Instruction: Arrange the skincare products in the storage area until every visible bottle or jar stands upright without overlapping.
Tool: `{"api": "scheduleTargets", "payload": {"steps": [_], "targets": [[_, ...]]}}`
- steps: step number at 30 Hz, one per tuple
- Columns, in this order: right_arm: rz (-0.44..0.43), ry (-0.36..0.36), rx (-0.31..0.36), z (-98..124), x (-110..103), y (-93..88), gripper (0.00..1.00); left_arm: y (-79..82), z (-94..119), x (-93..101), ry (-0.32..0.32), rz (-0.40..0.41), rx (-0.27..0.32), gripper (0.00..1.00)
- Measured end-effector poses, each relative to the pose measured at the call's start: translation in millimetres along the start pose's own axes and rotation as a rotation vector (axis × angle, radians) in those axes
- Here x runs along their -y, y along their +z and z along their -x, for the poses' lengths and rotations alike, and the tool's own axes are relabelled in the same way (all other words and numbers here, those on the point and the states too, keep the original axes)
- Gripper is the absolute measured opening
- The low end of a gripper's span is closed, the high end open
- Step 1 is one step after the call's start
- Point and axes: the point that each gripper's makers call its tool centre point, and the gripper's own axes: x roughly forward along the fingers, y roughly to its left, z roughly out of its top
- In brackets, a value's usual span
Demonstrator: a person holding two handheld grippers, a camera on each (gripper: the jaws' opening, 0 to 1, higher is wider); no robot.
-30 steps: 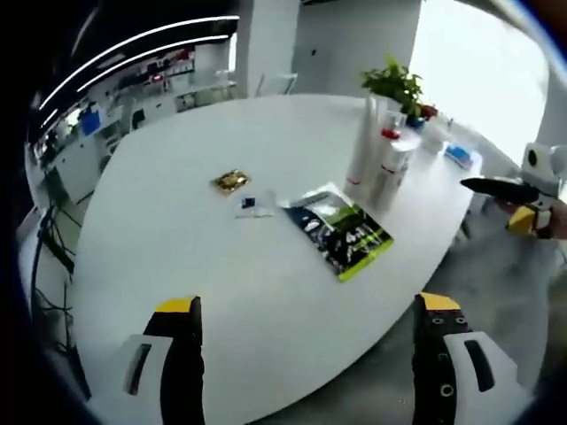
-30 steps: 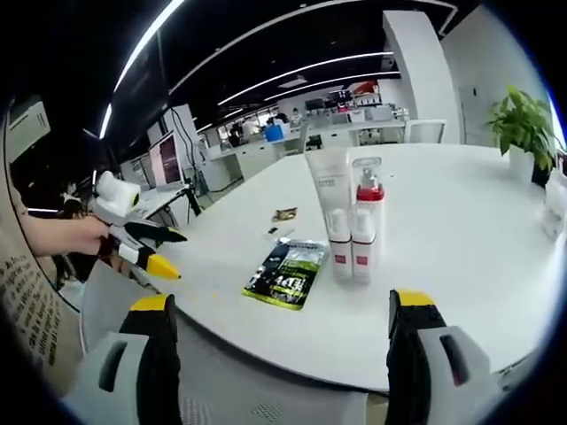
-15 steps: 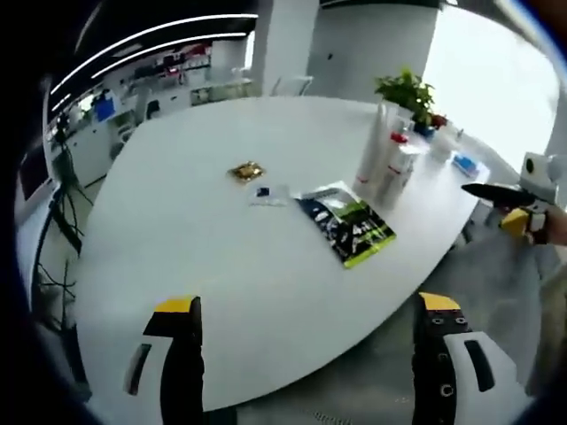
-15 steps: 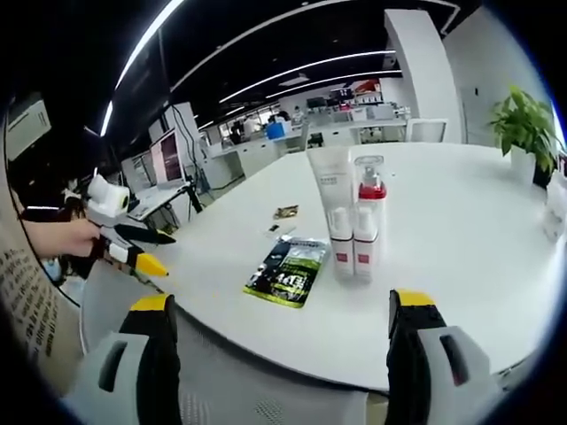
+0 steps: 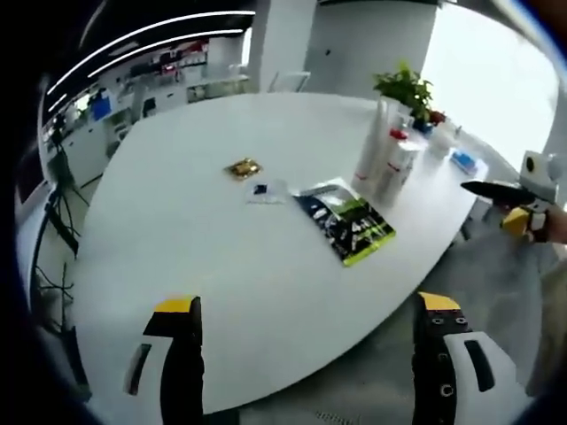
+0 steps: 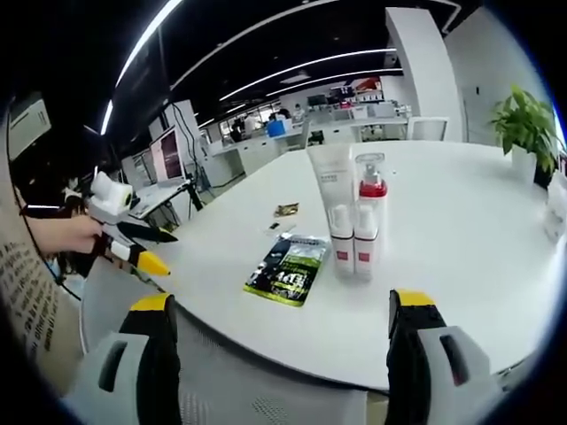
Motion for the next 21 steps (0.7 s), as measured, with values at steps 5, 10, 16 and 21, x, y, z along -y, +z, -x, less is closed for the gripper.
{"api": "scheduleTargets", "payload": {"steps": [5,10,16,21], "targets": [[-0.008,-0.008,0.007,0.1,1.4,0.6,0.99,6.6,-3.3,-2.9,-0.005,-0.013,-0.021,0.97],[0.014,-0.018,0.001,-0.3,1.7,-1.2,0.99,16.3,-11.2,-9.3,0.000,-0.028,-0.036,0.97],[0.016,-0.023,0.005,-0.1,1.8,-0.7,0.99,25.8,-27.1,-13.8,-0.010,-0.056,-0.067,0.97],[-0.001,-0.032,0.012,0.7,4.6,-1.3,0.99,39.2,-41.3,-19.2,-0.008,-0.058,-0.070,0.97]]}}
